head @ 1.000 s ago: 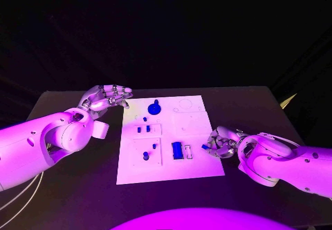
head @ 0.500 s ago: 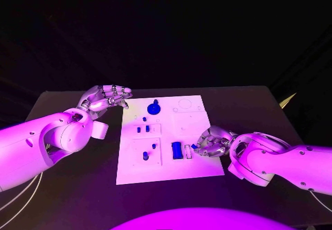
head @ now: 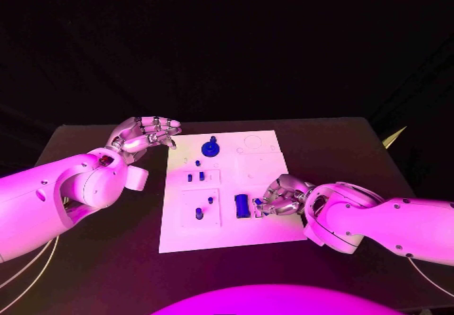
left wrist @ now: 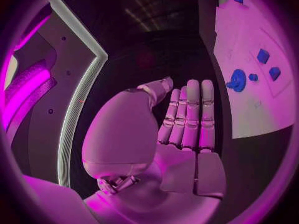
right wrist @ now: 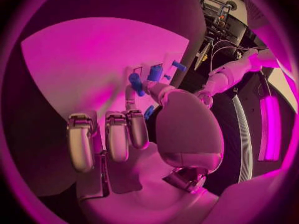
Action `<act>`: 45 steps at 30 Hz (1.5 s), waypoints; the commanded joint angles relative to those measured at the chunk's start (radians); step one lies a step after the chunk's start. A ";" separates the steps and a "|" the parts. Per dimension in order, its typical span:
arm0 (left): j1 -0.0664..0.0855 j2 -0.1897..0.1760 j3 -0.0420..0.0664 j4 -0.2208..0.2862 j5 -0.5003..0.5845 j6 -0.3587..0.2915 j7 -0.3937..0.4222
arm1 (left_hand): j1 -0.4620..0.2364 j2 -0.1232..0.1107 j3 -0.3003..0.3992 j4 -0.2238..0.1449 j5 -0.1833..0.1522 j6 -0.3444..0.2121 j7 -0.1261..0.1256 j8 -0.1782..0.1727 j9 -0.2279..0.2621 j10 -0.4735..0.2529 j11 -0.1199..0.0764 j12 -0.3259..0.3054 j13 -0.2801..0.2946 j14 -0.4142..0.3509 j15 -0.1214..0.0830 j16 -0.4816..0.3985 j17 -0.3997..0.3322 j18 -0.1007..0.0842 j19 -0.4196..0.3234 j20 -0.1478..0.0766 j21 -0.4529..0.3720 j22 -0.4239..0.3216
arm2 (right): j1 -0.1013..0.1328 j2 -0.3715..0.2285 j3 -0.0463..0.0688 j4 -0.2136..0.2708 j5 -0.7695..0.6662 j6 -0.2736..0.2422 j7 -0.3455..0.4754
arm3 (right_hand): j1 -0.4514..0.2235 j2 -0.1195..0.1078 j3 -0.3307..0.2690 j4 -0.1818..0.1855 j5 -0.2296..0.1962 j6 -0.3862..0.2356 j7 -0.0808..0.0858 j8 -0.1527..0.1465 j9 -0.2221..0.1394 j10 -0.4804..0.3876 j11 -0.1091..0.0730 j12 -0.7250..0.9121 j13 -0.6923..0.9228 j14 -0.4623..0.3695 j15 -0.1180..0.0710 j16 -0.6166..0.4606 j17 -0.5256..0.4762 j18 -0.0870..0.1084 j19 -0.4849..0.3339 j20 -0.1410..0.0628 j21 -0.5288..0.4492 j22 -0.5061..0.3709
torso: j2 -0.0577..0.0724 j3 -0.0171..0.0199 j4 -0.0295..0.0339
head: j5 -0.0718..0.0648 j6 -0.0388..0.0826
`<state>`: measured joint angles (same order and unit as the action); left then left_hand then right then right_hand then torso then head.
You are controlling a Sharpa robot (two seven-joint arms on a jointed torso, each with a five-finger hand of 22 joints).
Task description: Assemble the parts on the task board
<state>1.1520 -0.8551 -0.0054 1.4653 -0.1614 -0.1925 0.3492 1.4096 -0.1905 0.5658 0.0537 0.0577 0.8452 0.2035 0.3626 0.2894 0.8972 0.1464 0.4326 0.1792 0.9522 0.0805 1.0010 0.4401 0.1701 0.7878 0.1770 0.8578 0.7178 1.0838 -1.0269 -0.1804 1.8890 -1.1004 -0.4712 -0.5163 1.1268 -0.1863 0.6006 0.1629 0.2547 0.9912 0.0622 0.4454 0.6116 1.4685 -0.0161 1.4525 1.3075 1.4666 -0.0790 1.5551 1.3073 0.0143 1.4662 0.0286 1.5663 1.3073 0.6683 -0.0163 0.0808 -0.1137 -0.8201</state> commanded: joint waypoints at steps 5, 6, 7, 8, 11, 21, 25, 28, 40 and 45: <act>0.000 0.000 0.001 0.003 0.003 0.019 0.007 | 0.005 0.008 0.000 -0.006 0.003 -0.008 0.000 0.004 0.000 -0.005 -0.001 0.007 -0.001 -0.007 -0.003 -0.004 -0.001 0.012 -0.006 0.003 -0.004 0.000 | -0.007 0.014 0.000 -0.016 -0.027 0.039 -0.014 | -0.039 -0.005 -0.024 0.007 -0.008 0.025 -0.012 0.013 0.025 0.057 -0.007 -0.003 0.207 0.099 -0.006 0.006 0.241 -0.014 0.105 -0.006 0.005 0.264 | 0.000 0.0007 -0.0005 | 0.001 -0.002; 0.000 0.000 0.001 0.003 0.003 0.019 0.007 | 0.005 0.008 0.000 -0.006 0.003 -0.008 0.000 0.004 0.000 -0.005 -0.001 0.007 -0.001 -0.007 -0.003 -0.004 -0.001 0.012 -0.006 0.003 -0.004 0.000 | -0.007 0.016 0.000 -0.017 -0.029 0.040 -0.014 | -0.048 -0.007 -0.029 0.009 -0.008 0.027 -0.013 0.015 0.026 0.057 -0.007 -0.004 0.207 0.099 -0.006 0.006 0.240 -0.014 0.105 -0.007 0.005 0.264 | 0.000 0.0008 -0.0008 | 0.000 -0.003; 0.000 0.000 0.001 0.003 0.003 0.019 0.007 | 0.005 0.008 0.000 -0.006 0.003 -0.008 0.000 0.004 0.000 -0.005 -0.001 0.007 -0.001 -0.007 -0.003 -0.004 -0.001 0.012 -0.006 0.003 -0.004 0.000 | -0.008 0.017 0.000 -0.018 -0.032 0.041 -0.014 | -0.048 -0.007 -0.029 0.009 -0.008 0.027 -0.013 0.015 0.026 0.057 -0.008 -0.004 0.207 0.099 -0.006 0.006 0.240 -0.014 0.105 -0.007 0.005 0.264 | 0.000 0.0008 -0.0006 | 0.000 -0.003; 0.000 0.000 0.001 0.003 0.003 0.019 0.007 | 0.005 0.008 0.000 -0.006 0.003 -0.008 0.000 0.004 0.000 -0.005 -0.001 0.007 -0.001 -0.007 -0.003 -0.004 -0.001 0.012 -0.006 0.003 -0.004 0.000 | -0.008 0.019 0.000 -0.018 -0.035 0.041 -0.015 | -0.054 -0.009 -0.033 0.010 -0.008 0.029 -0.013 0.016 0.026 0.058 -0.008 -0.004 0.207 0.099 -0.007 0.005 0.240 -0.014 0.105 -0.007 0.005 0.264 | 0.000 0.0005 -0.0007 | 0.000 -0.004; 0.000 0.000 0.001 0.003 0.003 0.019 0.007 | 0.005 0.008 0.000 -0.006 0.003 -0.008 0.000 0.004 0.000 -0.005 -0.001 0.007 -0.001 -0.007 -0.003 -0.004 -0.001 0.012 -0.006 0.003 -0.004 0.000 | -0.009 0.024 0.000 -0.020 -0.046 0.041 -0.015 | -0.059 -0.011 -0.037 0.011 -0.008 0.030 -0.014 0.017 0.027 0.058 -0.009 -0.004 0.207 0.099 -0.007 0.005 0.240 -0.014 0.105 -0.008 0.005 0.264 | 0.000 0.0002 -0.0005 | 0.000 -0.004; 0.000 -0.001 0.001 0.003 0.003 0.019 0.006 | 0.003 0.008 0.000 -0.006 0.002 -0.008 0.000 0.005 -0.001 -0.006 0.000 0.007 -0.001 -0.007 -0.003 -0.004 -0.001 0.012 -0.007 0.003 -0.004 0.001 | -0.010 0.033 0.000 -0.027 -0.063 0.041 -0.018 | -0.080 -0.013 -0.049 0.018 -0.008 0.038 -0.017 0.023 0.029 0.059 -0.011 -0.001 0.209 0.099 -0.010 0.006 0.241 -0.014 0.105 -0.009 0.005 0.264 | 0.000 -0.0008 0.0009 | 0.001 -0.007; 0.000 -0.001 0.001 0.002 0.003 0.019 0.006 | 0.002 0.008 0.000 -0.005 0.002 -0.008 0.000 0.005 -0.001 -0.006 0.000 0.007 -0.002 -0.008 -0.002 -0.004 -0.001 0.012 -0.007 0.003 -0.004 0.001 | -0.010 0.036 0.000 -0.028 -0.064 0.037 -0.018 | -0.090 -0.011 -0.053 0.024 -0.007 0.040 -0.018 0.026 0.030 0.060 -0.012 0.001 0.209 0.099 -0.010 0.006 0.241 -0.014 0.105 -0.010 0.005 0.264 | 0.000 -0.0002 0.0010 | 0.001 -0.006; 0.000 -0.001 0.001 0.002 0.003 0.019 0.006 | 0.002 0.008 0.000 -0.005 0.002 -0.008 0.000 0.005 -0.001 -0.006 0.000 0.007 -0.002 -0.008 -0.002 -0.004 -0.001 0.012 -0.007 0.003 -0.004 0.001 | -0.010 0.038 0.000 -0.029 -0.065 0.034 -0.017 | -0.099 -0.010 -0.057 0.028 -0.007 0.041 -0.018 0.027 0.030 0.060 -0.012 0.001 0.210 0.099 -0.011 0.006 0.241 -0.014 0.105 -0.011 0.005 0.264 | -0.001 -0.0002 0.0000 | 0.002 -0.006; 0.000 -0.001 0.001 0.002 0.003 0.018 0.005 | 0.002 0.008 0.000 -0.005 0.002 -0.008 0.000 0.005 -0.001 -0.006 0.000 0.007 -0.002 -0.008 -0.002 -0.004 -0.001 0.012 -0.007 0.003 -0.004 0.001 | -0.010 0.042 0.000 -0.037 -0.082 0.026 -0.016 | -0.170 -0.024 -0.097 0.077 -0.007 0.041 -0.017 0.029 0.029 0.060 -0.011 -0.001 0.209 0.099 -0.010 0.005 0.240 -0.014 0.105 -0.011 0.005 0.264 | 0.000 -0.0003 0.0000 | 0.001 -0.005; 0.000 -0.001 0.001 0.002 0.003 0.018 0.005 | 0.002 0.008 0.000 -0.005 0.002 -0.008 0.000 0.005 -0.001 -0.006 0.000 0.007 -0.002 -0.008 -0.002 -0.004 -0.001 0.012 -0.007 0.003 -0.004 0.001 | -0.010 0.040 0.000 -0.039 -0.095 0.027 -0.018 | -0.184 -0.039 -0.129 0.087 -0.011 0.041 -0.018 0.032 0.031 0.060 -0.012 -0.002 0.209 0.099 -0.011 0.005 0.239 -0.014 0.105 -0.011 0.005 0.264 | -0.001 -0.0002 -0.0004 | 0.002 -0.006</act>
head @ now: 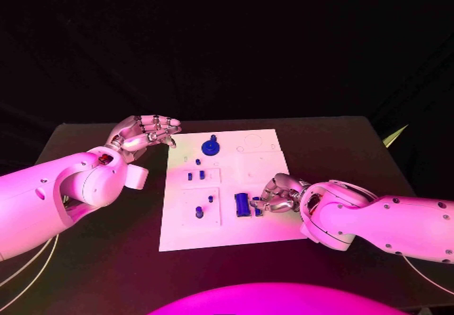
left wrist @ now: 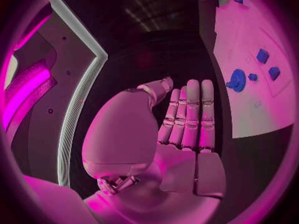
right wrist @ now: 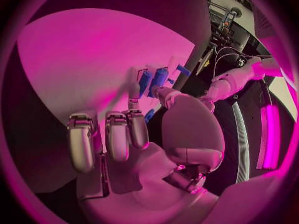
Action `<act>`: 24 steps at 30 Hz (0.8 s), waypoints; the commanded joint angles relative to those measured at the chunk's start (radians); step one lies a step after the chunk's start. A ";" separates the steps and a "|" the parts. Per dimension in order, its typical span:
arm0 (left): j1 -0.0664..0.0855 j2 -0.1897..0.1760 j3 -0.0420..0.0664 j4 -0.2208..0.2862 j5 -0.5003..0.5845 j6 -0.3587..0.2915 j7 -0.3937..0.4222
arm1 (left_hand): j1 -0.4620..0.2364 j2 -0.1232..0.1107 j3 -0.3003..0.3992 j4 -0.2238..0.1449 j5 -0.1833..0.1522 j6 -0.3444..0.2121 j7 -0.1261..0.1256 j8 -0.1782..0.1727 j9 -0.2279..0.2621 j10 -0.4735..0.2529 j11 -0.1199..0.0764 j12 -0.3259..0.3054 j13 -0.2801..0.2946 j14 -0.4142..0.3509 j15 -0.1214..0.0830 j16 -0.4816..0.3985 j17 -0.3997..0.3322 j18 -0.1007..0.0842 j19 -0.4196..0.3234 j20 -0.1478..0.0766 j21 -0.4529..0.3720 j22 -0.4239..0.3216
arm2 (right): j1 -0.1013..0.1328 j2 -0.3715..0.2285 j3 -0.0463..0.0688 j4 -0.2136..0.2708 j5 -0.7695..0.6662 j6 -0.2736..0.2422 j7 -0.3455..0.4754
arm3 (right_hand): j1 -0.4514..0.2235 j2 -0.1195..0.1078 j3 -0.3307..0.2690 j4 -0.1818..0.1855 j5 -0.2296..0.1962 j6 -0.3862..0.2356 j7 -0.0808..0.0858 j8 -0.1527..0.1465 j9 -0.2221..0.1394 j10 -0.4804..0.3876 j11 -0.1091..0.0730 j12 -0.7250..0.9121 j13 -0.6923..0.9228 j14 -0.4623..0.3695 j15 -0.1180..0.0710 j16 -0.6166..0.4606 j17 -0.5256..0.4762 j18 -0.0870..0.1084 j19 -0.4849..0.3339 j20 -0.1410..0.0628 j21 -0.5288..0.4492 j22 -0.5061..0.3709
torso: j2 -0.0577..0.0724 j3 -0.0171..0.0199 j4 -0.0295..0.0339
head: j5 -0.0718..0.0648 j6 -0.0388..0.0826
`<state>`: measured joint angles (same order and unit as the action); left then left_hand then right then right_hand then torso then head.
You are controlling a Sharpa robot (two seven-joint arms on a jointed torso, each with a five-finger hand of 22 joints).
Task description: Assemble the parts on the task board
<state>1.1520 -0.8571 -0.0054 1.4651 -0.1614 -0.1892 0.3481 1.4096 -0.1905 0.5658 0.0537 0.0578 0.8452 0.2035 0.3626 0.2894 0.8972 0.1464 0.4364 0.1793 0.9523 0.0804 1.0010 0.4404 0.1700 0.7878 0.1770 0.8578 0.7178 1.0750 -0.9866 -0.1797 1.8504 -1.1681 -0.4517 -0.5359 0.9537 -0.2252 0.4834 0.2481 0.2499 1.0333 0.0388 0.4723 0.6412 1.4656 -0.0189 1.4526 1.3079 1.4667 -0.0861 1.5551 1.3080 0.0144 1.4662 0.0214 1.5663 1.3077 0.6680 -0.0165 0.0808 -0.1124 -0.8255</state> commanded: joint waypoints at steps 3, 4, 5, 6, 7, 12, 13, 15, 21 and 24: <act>0.000 0.001 0.001 0.002 0.003 0.014 0.006 | 0.002 0.008 0.000 -0.005 0.002 -0.008 0.000 0.005 -0.001 -0.006 0.000 0.004 -0.002 -0.008 -0.002 -0.004 -0.001 0.012 -0.007 0.003 -0.004 0.001 | -0.002 -0.005 0.000 0.000 -0.035 0.010 0.001 | -0.011 -0.001 -0.014 0.002 -0.007 -0.001 0.005 0.006 0.001 0.062 -0.009 -0.002 0.208 0.099 -0.004 0.005 0.238 -0.014 0.105 -0.004 0.004 0.263 | 0.000 0.0003 -0.0005 | 0.001 -0.001; 0.000 0.001 0.001 0.002 0.003 0.014 0.006 | 0.002 0.008 0.000 -0.005 0.002 -0.008 0.000 0.005 -0.001 -0.006 0.000 0.004 -0.002 -0.008 -0.002 -0.004 -0.001 0.012 -0.007 0.003 -0.004 0.001 | -0.002 -0.007 0.000 0.001 -0.037 0.011 0.001 | -0.010 -0.002 -0.017 0.001 -0.007 -0.001 0.005 0.006 0.001 0.063 -0.009 -0.002 0.208 0.099 -0.004 0.005 0.239 -0.014 0.105 -0.004 0.004 0.263 | -0.001 0.0003 -0.0004 | 0.001 -0.001; 0.000 0.001 0.001 0.002 0.003 0.014 0.006 | 0.002 0.008 0.000 -0.005 0.002 -0.008 0.000 0.005 -0.001 -0.006 0.000 0.004 -0.002 -0.008 -0.002 -0.004 -0.001 0.012 -0.007 0.003 -0.004 0.001 | -0.002 -0.009 0.000 0.002 -0.039 0.012 0.002 | -0.010 -0.002 -0.017 0.001 -0.007 -0.001 0.005 0.006 0.001 0.063 -0.009 -0.002 0.208 0.099 -0.004 0.005 0.239 -0.014 0.105 -0.004 0.004 0.263 | -0.001 0.0003 -0.0004 | 0.001 -0.001; 0.000 0.000 0.001 0.002 0.003 0.014 0.006 | 0.002 0.008 0.000 -0.005 0.002 -0.008 0.000 0.005 -0.001 -0.006 0.000 0.004 -0.002 -0.008 -0.002 -0.004 -0.001 0.012 -0.007 0.003 -0.004 0.001 | -0.002 -0.012 0.000 0.003 -0.041 0.013 0.002 | -0.005 -0.005 -0.021 -0.002 -0.006 -0.002 0.005 0.006 0.002 0.063 -0.010 -0.001 0.209 0.099 -0.004 0.005 0.239 -0.014 0.105 -0.005 0.004 0.263 | -0.001 0.0003 -0.0004 | 0.001 -0.001; 0.000 0.000 0.001 0.002 0.003 0.014 0.006 | 0.002 0.008 0.000 -0.005 0.002 -0.008 0.000 0.005 -0.001 -0.006 0.000 0.004 -0.002 -0.008 -0.002 -0.004 -0.001 0.012 -0.007 0.003 -0.004 0.001 | -0.002 -0.015 0.000 0.005 -0.043 0.015 0.003 | -0.002 -0.005 -0.023 -0.003 -0.006 -0.002 0.004 0.007 0.002 0.063 -0.010 -0.001 0.209 0.099 -0.004 0.005 0.239 -0.014 0.105 -0.005 0.004 0.263 | 0.000 0.0003 -0.0004 | 0.002 -0.002; 0.000 0.000 0.001 0.002 0.003 0.013 0.006 | 0.002 0.008 0.000 -0.005 0.002 -0.008 0.000 0.005 -0.001 -0.006 0.000 0.004 -0.002 -0.008 -0.002 -0.004 -0.001 0.012 -0.007 0.003 -0.004 0.001 | -0.002 -0.028 0.000 0.016 -0.050 0.024 0.007 | 0.028 -0.009 -0.036 -0.020 -0.004 -0.004 0.004 0.008 0.003 0.063 -0.010 0.000 0.210 0.099 -0.005 0.005 0.240 -0.014 0.105 -0.005 0.004 0.263 | 0.000 0.0005 -0.0006 | 0.003 -0.002; 0.000 -0.001 0.001 0.002 0.003 0.013 0.006 | 0.002 0.008 0.000 -0.005 0.002 -0.008 0.000 0.005 -0.001 -0.006 0.000 0.004 -0.002 -0.008 -0.002 -0.004 -0.001 0.012 -0.007 0.003 -0.004 0.001 | -0.002 -0.030 -0.001 0.019 -0.051 0.026 0.009 | 0.028 -0.009 -0.036 -0.020 -0.004 -0.004 0.004 0.008 0.003 0.063 -0.010 0.000 0.210 0.099 -0.005 0.005 0.240 -0.014 0.105 -0.005 0.004 0.263 | 0.000 0.0008 -0.0007 | 0.003 -0.002; 0.000 0.000 0.001 0.002 0.003 0.012 0.006 | 0.002 0.008 0.000 -0.005 0.002 -0.008 0.000 0.005 -0.001 -0.006 0.000 0.004 -0.002 -0.008 -0.002 -0.004 -0.001 0.012 -0.007 0.003 -0.004 0.001 | -0.002 -0.032 -0.001 0.022 -0.052 0.029 0.010 | 0.031 -0.010 -0.038 -0.022 -0.004 -0.004 0.004 0.008 0.003 0.063 -0.010 0.000 0.210 0.099 -0.005 0.005 0.239 -0.014 0.105 -0.005 0.004 0.263 | 0.000 0.0007 -0.0011 | 0.002 -0.001; 0.000 0.000 0.001 0.002 0.003 0.013 0.006 | 0.002 0.008 0.000 -0.005 0.002 -0.008 0.000 0.005 -0.001 -0.006 0.000 0.004 -0.002 -0.008 -0.002 -0.004 -0.001 0.012 -0.007 0.003 -0.004 0.001 | -0.002 -0.036 -0.001 0.023 -0.053 0.041 0.018 | 0.054 -0.011 -0.045 -0.034 -0.003 -0.005 0.003 0.009 0.002 0.064 -0.011 0.000 0.210 0.099 -0.005 0.005 0.240 -0.014 0.105 -0.006 0.004 0.263 | 0.000 0.0002 -0.0002 | 0.002 -0.002; 0.000 0.000 0.001 0.002 0.003 0.013 0.007 | 0.002 0.008 0.000 -0.005 0.002 -0.008 0.000 0.005 -0.001 -0.006 0.000 0.004 -0.002 -0.008 -0.002 -0.004 -0.001 0.012 -0.007 0.003 -0.004 0.001 | -0.002 -0.039 -0.001 0.018 -0.051 0.012 0.038 | 0.075 -0.012 -0.049 -0.045 -0.003 -0.006 0.003 0.008 0.001 0.063 -0.011 -0.001 0.210 0.099 -0.005 0.005 0.238 -0.014 0.105 -0.006 0.004 0.263 | -0.001 -0.0005 -0.0012 | 0.001 0.001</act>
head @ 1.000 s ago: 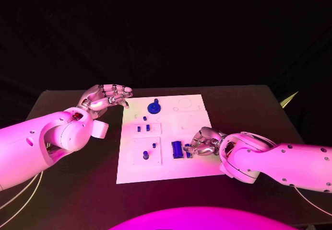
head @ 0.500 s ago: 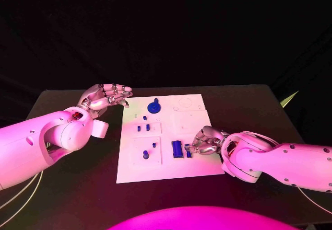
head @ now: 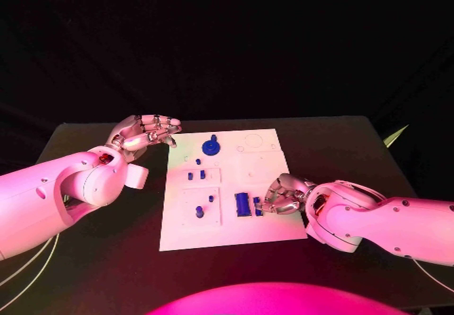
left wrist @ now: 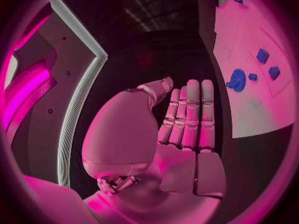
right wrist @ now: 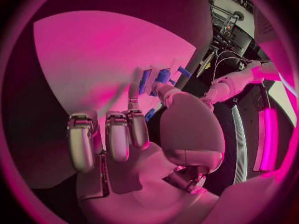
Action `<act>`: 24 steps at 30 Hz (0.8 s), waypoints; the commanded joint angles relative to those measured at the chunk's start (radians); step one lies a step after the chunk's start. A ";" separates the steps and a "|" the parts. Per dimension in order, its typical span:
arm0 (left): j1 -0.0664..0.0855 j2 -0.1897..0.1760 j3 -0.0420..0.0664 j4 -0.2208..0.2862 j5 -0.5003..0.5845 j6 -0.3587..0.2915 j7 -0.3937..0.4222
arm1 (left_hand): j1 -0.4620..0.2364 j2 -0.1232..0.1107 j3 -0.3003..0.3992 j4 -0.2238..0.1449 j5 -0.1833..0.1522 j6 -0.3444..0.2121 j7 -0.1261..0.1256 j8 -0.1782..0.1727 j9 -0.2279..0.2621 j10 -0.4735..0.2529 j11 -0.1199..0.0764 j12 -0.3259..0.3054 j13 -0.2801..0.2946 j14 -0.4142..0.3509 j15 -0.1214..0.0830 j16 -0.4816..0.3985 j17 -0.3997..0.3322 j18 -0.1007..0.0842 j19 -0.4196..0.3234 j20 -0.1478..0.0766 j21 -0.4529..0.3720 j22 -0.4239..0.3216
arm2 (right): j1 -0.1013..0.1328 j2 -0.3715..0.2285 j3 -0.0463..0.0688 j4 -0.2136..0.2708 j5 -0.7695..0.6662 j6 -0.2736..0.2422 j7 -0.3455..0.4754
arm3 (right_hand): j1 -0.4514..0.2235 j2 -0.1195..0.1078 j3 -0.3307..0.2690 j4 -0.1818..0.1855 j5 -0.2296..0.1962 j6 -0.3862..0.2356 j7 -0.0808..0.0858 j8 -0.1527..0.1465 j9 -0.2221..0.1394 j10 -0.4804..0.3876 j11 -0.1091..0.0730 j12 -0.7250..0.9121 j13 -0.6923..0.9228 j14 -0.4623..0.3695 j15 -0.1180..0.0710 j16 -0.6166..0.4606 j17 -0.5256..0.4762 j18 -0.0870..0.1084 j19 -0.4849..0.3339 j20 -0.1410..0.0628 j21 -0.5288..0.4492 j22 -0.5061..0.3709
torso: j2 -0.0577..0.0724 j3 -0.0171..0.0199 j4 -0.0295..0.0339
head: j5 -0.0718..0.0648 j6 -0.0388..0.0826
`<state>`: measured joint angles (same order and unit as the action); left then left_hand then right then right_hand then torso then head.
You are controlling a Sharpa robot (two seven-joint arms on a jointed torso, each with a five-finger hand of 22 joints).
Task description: Assemble the parts on the task board
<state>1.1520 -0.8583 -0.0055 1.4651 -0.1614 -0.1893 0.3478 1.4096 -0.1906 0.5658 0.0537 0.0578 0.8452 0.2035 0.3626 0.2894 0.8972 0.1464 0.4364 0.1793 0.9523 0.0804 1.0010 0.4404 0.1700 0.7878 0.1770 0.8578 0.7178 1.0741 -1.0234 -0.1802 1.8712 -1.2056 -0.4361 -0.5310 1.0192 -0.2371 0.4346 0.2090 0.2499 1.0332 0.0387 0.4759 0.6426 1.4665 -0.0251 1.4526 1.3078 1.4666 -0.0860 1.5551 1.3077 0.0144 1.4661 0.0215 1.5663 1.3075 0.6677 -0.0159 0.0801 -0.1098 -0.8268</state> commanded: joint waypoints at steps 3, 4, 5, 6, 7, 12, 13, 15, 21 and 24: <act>0.000 0.001 0.001 0.001 0.003 0.013 0.009 | 0.002 0.008 0.000 -0.005 0.002 -0.008 0.000 0.005 -0.001 -0.006 0.000 0.004 -0.002 -0.008 -0.002 -0.004 -0.001 0.012 -0.007 0.003 -0.004 0.001 | -0.001 -0.008 0.000 -0.005 0.006 -0.051 0.070 | 0.018 -0.002 -0.006 -0.008 -0.003 -0.019 0.008 -0.004 -0.004 0.061 -0.001 -0.005 0.208 0.098 -0.003 0.003 0.236 -0.014 0.105 -0.005 0.005 0.263 | -0.001 -0.0016 -0.0006 | -0.001 0.003; 0.000 0.002 0.001 0.000 0.003 0.013 0.009 | 0.002 0.008 0.000 -0.005 0.002 -0.008 0.000 0.005 -0.001 -0.006 0.000 0.004 -0.002 -0.008 -0.002 -0.004 -0.001 0.012 -0.007 0.003 -0.004 0.001 | 0.000 -0.009 0.001 -0.006 0.013 -0.066 0.082 | 0.019 -0.002 -0.007 -0.007 -0.003 -0.022 0.009 -0.005 -0.005 0.059 -0.001 -0.008 0.207 0.098 -0.003 0.003 0.234 -0.014 0.105 -0.005 0.005 0.263 | -0.002 -0.0019 -0.0009 | 0.000 0.005; 0.000 0.002 0.001 -0.001 0.003 0.013 0.009 | 0.000 0.009 0.000 -0.004 0.002 -0.009 0.001 0.006 -0.001 -0.007 0.000 0.005 -0.002 -0.008 -0.002 -0.004 -0.001 0.012 -0.007 0.003 -0.005 0.001 | 0.002 -0.011 0.002 -0.009 0.025 -0.084 0.098 | 0.020 -0.001 -0.008 -0.007 -0.003 -0.023 0.010 -0.006 -0.005 0.059 0.000 -0.008 0.207 0.098 -0.003 0.003 0.235 -0.014 0.105 -0.005 0.005 0.263 | -0.002 -0.0021 -0.0011 | -0.002 0.008; 0.000 0.002 0.001 -0.003 0.003 0.012 0.010 | 0.000 0.009 0.000 -0.004 0.002 -0.009 0.001 0.006 -0.001 -0.007 0.000 0.005 -0.002 -0.008 -0.002 -0.004 -0.001 0.012 -0.007 0.003 -0.005 0.001 | 0.005 -0.013 0.003 -0.011 0.041 -0.098 0.115 | 0.023 0.000 -0.008 -0.009 -0.002 -0.024 0.010 -0.007 -0.006 0.058 0.000 -0.009 0.206 0.098 -0.002 0.002 0.234 -0.014 0.105 -0.004 0.005 0.263 | -0.002 -0.0020 -0.0008 | -0.002 0.011; 0.000 0.002 0.001 -0.005 0.003 0.011 0.010 | 0.000 0.009 0.000 -0.004 0.002 -0.009 0.001 0.006 -0.001 -0.007 0.000 0.005 -0.002 -0.008 -0.002 -0.004 -0.001 0.012 -0.007 0.003 -0.005 0.001 | 0.009 -0.015 0.004 -0.016 0.066 -0.117 0.142 | 0.030 0.002 -0.007 -0.011 -0.002 -0.025 0.011 -0.009 -0.007 0.058 0.001 -0.011 0.206 0.098 -0.001 0.002 0.233 -0.014 0.105 -0.003 0.005 0.263 | -0.004 -0.0026 -0.0013 | -0.001 0.012; -0.001 0.006 0.000 -0.021 0.008 0.008 0.014 | -0.001 0.009 0.000 -0.003 0.002 -0.010 0.001 0.006 -0.001 -0.007 0.000 0.005 -0.002 -0.008 -0.002 -0.004 -0.001 0.012 -0.007 0.004 -0.005 0.001 | 0.045 -0.010 0.007 -0.067 0.247 -0.185 0.346 | 0.072 0.027 -0.006 -0.019 -0.002 -0.085 0.042 -0.061 -0.032 0.020 0.028 -0.094 0.171 0.084 0.021 -0.027 0.177 -0.003 0.089 0.013 -0.053 0.247 | -0.011 -0.0060 -0.0062 | -0.004 0.026; -0.001 0.008 0.000 -0.027 0.011 0.007 0.016 | -0.001 0.009 0.000 -0.003 0.002 -0.010 0.001 0.006 -0.001 -0.007 0.000 0.005 -0.002 -0.008 -0.002 -0.004 -0.001 0.012 -0.007 0.004 -0.005 0.001 | 0.054 -0.005 0.008 -0.087 0.298 -0.192 0.399 | 0.078 0.031 -0.005 -0.021 -0.002 -0.092 0.046 -0.068 -0.035 0.014 0.031 -0.107 0.166 0.082 0.023 -0.030 0.171 0.000 0.085 0.016 -0.067 0.243 | -0.013 -0.0076 -0.0074 | -0.004 0.030; -0.003 0.012 0.000 -0.038 0.016 0.004 0.019 | -0.001 0.009 0.000 -0.003 0.002 -0.010 0.001 0.006 -0.001 -0.007 0.000 0.005 -0.002 -0.008 -0.002 -0.004 -0.001 0.012 -0.007 0.004 -0.005 0.001 | 0.068 0.008 0.009 -0.125 0.383 -0.198 0.483 | 0.091 0.037 -0.004 -0.025 -0.001 -0.102 0.052 -0.080 -0.040 0.011 0.036 -0.110 0.164 0.083 0.028 -0.030 0.173 0.001 0.083 0.020 -0.076 0.241 | -0.019 -0.0110 -0.0107 | -0.004 0.036; -0.016 0.030 -0.001 -0.086 0.054 -0.019 0.036 | -0.014 0.006 0.000 0.009 0.001 -0.022 0.004 0.006 -0.005 -0.014 0.005 0.006 -0.004 -0.045 0.006 -0.039 -0.016 0.009 -0.031 0.011 -0.037 -0.013 | 0.102 0.096 0.018 -0.319 0.649 -0.151 0.732 | 0.154 0.048 0.003 -0.047 -0.001 -0.176 0.093 -0.134 -0.056 -0.253 0.073 -0.604 -0.076 -0.028 0.061 -0.232 -0.119 0.092 -0.082 0.053 -0.602 0.070 | -0.039 -0.0169 -0.0217 | -0.001 0.067; -0.022 0.044 -0.001 -0.116 0.082 -0.034 0.049 | -0.024 -0.002 0.010 0.027 -0.001 -0.044 0.012 0.003 -0.011 -0.029 0.018 -0.011 -0.021 -0.130 0.031 -0.156 -0.071 0.001 -0.101 0.036 -0.146 -0.073 | 0.109 0.153 0.024 -0.426 0.731 -0.106 0.811 | 0.185 0.044 0.024 -0.046 -0.001 -0.199 0.113 -0.159 -0.075 -0.402 0.094 -0.890 -0.283 -0.176 0.080 -0.491 -0.398 0.159 -0.247 0.074 -1.095 -0.144 | -0.049 -0.0172 -0.0266 | 0.001 0.094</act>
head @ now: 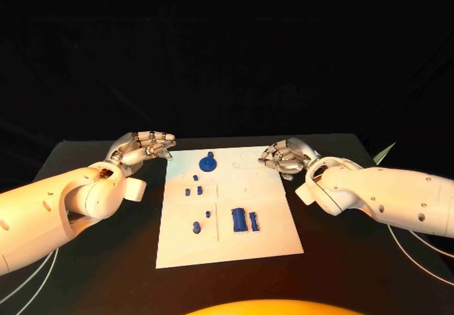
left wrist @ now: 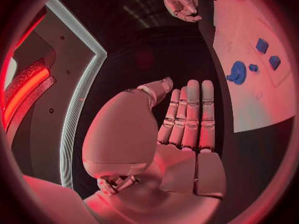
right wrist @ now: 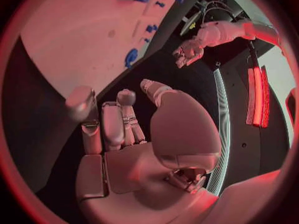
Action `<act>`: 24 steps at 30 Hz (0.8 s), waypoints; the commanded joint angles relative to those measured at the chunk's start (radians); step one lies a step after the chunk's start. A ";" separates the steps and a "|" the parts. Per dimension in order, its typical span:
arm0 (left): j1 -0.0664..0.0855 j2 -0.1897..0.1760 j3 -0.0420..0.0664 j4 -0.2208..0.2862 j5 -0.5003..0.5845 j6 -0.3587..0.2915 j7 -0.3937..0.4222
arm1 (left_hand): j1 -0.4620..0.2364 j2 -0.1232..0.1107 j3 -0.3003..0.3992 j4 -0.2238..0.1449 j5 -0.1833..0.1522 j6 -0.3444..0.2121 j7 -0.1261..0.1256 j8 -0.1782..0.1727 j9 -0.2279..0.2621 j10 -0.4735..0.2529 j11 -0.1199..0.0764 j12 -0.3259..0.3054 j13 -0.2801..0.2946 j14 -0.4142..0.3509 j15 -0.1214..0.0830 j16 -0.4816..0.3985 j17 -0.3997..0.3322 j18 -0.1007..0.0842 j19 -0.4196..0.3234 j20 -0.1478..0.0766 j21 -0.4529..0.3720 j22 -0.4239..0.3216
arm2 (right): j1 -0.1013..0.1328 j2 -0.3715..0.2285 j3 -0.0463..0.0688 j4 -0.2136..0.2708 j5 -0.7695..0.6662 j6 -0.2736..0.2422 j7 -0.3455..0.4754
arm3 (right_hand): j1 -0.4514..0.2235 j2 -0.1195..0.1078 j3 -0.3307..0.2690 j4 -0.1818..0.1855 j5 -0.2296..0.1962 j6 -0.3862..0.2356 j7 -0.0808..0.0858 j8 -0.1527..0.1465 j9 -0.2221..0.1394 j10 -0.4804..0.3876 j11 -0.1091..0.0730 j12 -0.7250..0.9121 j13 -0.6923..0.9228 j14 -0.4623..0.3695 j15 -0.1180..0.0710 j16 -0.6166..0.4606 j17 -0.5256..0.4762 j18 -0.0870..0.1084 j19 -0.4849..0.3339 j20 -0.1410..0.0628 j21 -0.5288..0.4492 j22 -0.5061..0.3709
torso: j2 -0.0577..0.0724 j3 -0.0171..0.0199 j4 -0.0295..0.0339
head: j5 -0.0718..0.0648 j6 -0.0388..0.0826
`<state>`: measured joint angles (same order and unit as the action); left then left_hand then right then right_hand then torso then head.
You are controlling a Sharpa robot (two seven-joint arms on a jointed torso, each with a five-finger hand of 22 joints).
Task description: Assemble the parts on the task board
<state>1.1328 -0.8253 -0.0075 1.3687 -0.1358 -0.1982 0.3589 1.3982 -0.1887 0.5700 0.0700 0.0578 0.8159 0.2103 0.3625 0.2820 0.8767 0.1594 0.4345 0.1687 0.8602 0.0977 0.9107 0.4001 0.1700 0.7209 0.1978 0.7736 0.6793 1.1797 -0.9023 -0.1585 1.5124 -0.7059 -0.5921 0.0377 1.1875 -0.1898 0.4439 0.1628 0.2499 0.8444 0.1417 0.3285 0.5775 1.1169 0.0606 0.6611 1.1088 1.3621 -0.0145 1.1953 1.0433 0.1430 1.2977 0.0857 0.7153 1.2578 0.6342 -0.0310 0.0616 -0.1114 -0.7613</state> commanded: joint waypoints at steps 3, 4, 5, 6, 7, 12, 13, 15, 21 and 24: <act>-0.008 0.031 0.001 -0.057 0.083 -0.040 0.056 | -0.016 -0.013 0.005 0.026 0.001 -0.041 0.012 -0.001 -0.011 -0.005 0.016 -0.042 -0.042 -0.057 0.031 -0.188 -0.082 0.005 -0.061 0.047 -0.196 -0.122 | 0.006 0.083 0.007 -0.162 0.300 0.094 0.296 | 0.043 -0.015 0.030 0.000 -0.003 -0.011 0.017 -0.023 -0.028 -0.061 0.018 -0.185 -0.214 -0.154 0.024 -0.331 -0.302 0.042 -0.102 0.021 -0.390 -0.212 | -0.025 -0.0022 -0.0087 | 0.002 0.047; -0.009 0.038 0.001 -0.069 0.092 -0.046 0.063 | -0.018 -0.017 0.003 0.031 -0.005 -0.054 0.014 -0.004 -0.014 -0.006 0.023 -0.056 -0.052 -0.088 0.041 -0.238 -0.100 -0.001 -0.090 0.059 -0.247 -0.153 | 0.007 0.098 0.008 -0.189 0.320 0.107 0.309 | 0.062 -0.013 0.053 0.001 0.000 -0.022 0.024 -0.036 -0.042 -0.110 0.030 -0.259 -0.291 -0.215 0.033 -0.413 -0.333 0.036 -0.141 0.033 -0.450 -0.265 | -0.029 -0.0020 -0.0087 | 0.003 0.052; -0.011 0.048 0.001 -0.086 0.104 -0.055 0.073 | -0.019 -0.016 0.001 0.039 -0.001 -0.071 0.014 -0.008 -0.019 -0.006 0.026 -0.081 -0.069 -0.121 0.057 -0.314 -0.125 0.000 -0.108 0.075 -0.311 -0.197 | 0.007 0.116 0.010 -0.221 0.343 0.123 0.324 | 0.066 -0.028 0.061 0.005 -0.007 -0.019 0.036 -0.048 -0.061 -0.077 0.038 -0.322 -0.403 -0.220 0.039 -0.501 -0.371 0.041 -0.145 0.046 -0.515 -0.344 | -0.030 -0.0017 -0.0086 | 0.004 0.064; -0.012 0.054 0.001 -0.096 0.112 -0.060 0.078 | -0.019 -0.016 -0.001 0.042 0.000 -0.080 0.012 -0.010 -0.022 -0.006 0.030 -0.095 -0.077 -0.131 0.063 -0.347 -0.134 0.002 -0.115 0.082 -0.340 -0.218 | 0.007 0.123 0.010 -0.234 0.352 0.129 0.330 | 0.071 -0.023 0.066 0.006 -0.004 -0.012 0.031 -0.049 -0.065 -0.087 0.037 -0.343 -0.433 -0.218 0.044 -0.518 -0.378 0.042 -0.139 0.046 -0.526 -0.362 | -0.035 -0.0004 -0.0079 | 0.005 0.070; -0.013 0.062 0.001 -0.109 0.122 -0.067 0.086 | -0.017 -0.016 -0.006 0.044 0.000 -0.089 0.012 -0.013 -0.027 -0.006 0.035 -0.112 -0.088 -0.134 0.069 -0.382 -0.144 0.004 -0.116 0.088 -0.372 -0.242 | 0.007 0.140 0.011 -0.264 0.373 0.144 0.342 | 0.078 -0.018 0.078 0.007 0.000 -0.013 0.032 -0.056 -0.074 -0.100 0.044 -0.374 -0.475 -0.254 0.053 -0.568 -0.399 0.036 -0.160 0.054 -0.558 -0.395 | -0.036 0.0000 -0.0078 | 0.007 0.079; -0.020 0.109 0.001 -0.187 0.166 -0.094 0.119 | 0.004 0.001 -0.052 0.054 0.001 -0.114 0.001 -0.029 -0.061 -0.028 0.032 -0.234 -0.106 -0.167 0.079 -0.595 -0.208 -0.027 -0.106 0.093 -0.552 -0.385 | 0.005 0.202 0.015 -0.373 0.444 0.197 0.381 | 0.091 -0.015 0.105 -0.009 -0.003 -0.003 0.049 -0.114 -0.132 -0.084 0.078 -0.519 -0.782 -0.340 0.111 -0.856 -0.554 0.042 -0.269 0.116 -0.653 -0.680 | -0.046 0.0063 -0.0050 | 0.022 0.104; -0.021 0.117 0.001 -0.198 0.170 -0.097 0.123 | 0.007 0.004 -0.058 0.055 0.001 -0.113 0.000 -0.032 -0.065 -0.028 0.029 -0.248 -0.106 -0.166 0.076 -0.617 -0.216 -0.031 -0.099 0.093 -0.570 -0.401 | 0.003 0.211 0.016 -0.389 0.453 0.205 0.385 | 0.090 -0.015 0.101 -0.012 -0.003 -0.003 0.048 -0.120 -0.137 -0.086 0.084 -0.529 -0.808 -0.345 0.114 -0.880 -0.568 0.040 -0.276 0.122 -0.654 -0.711 | -0.047 0.0078 -0.0051 | 0.025 0.110; -0.019 0.104 0.000 -0.176 0.104 -0.058 0.060 | -0.430 0.189 -0.570 -0.070 -0.058 -0.816 -0.210 -0.363 -0.282 -0.877 -0.159 -0.435 -0.169 -0.860 -0.098 -0.911 -0.400 -0.170 -0.721 -0.198 -0.774 -0.679 | 0.005 0.196 0.015 -0.358 0.345 0.113 0.292 | -0.304 0.190 -0.444 -0.163 -0.250 -0.844 -0.142 -0.329 -0.578 -0.407 -0.061 -0.661 -1.109 -0.660 0.014 -1.195 -1.043 -0.143 -0.590 -0.086 -0.715 -1.258 | -0.038 0.0022 -0.0074 | 0.016 0.092; -0.027 0.096 0.001 -0.130 0.108 -0.121 0.072 | -0.651 0.189 -0.570 -0.070 -0.058 -0.816 -0.210 -0.363 -0.282 -0.877 -0.159 -0.435 -0.169 -0.860 -0.098 -0.911 -0.400 -0.170 -0.721 -0.198 -0.774 -0.679 | -0.015 0.185 0.037 -0.295 0.400 0.069 0.321 | -1.188 0.190 -0.444 -0.163 -0.250 -0.844 -0.142 -0.329 -0.578 -1.117 -0.061 -0.661 -1.109 -1.362 0.014 -1.195 -1.043 -0.143 -1.298 -0.086 -0.715 -1.258 | -0.055 0.0117 -0.0253 | 0.047 0.115; -0.034 0.090 0.002 -0.088 0.112 -0.178 0.083 | -1.398 0.189 -0.570 -0.070 -0.058 -0.816 -0.210 -0.363 -0.282 -0.877 -0.159 -0.435 -0.169 -0.860 -0.098 -0.911 -0.400 -0.170 -0.721 -0.198 -0.774 -0.679 | -0.034 0.175 0.057 -0.238 0.450 0.029 0.347 | -1.188 0.190 -0.444 -0.163 -0.250 -0.844 -0.142 -0.329 -0.578 -1.117 -0.061 -0.661 -1.109 -1.362 0.014 -1.195 -1.043 -0.143 -1.298 -0.086 -0.715 -1.258 | -0.070 0.0198 -0.0406 | 0.074 0.134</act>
<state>1.0992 -0.7356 -0.0075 1.2666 -0.0274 -0.3024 0.4184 0.7826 -0.0318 0.0901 0.0220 0.0114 0.1239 0.0373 0.0580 0.0385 0.1493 0.0329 0.0332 0.0111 0.1220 0.0303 0.0517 0.0326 0.0368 0.1097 0.0511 0.0361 0.0487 1.1495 -0.7258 -0.1031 1.2581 -0.3174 -0.5103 0.3395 0.5771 -0.0360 0.0962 0.0266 0.0437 0.1481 0.0337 0.0367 0.0776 0.2282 0.0257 0.0234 0.0531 0.2252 0.0177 0.0558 0.0838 0.0387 0.2263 0.0368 0.0133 0.0964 0.5807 -0.0198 0.0379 -0.0583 -0.6423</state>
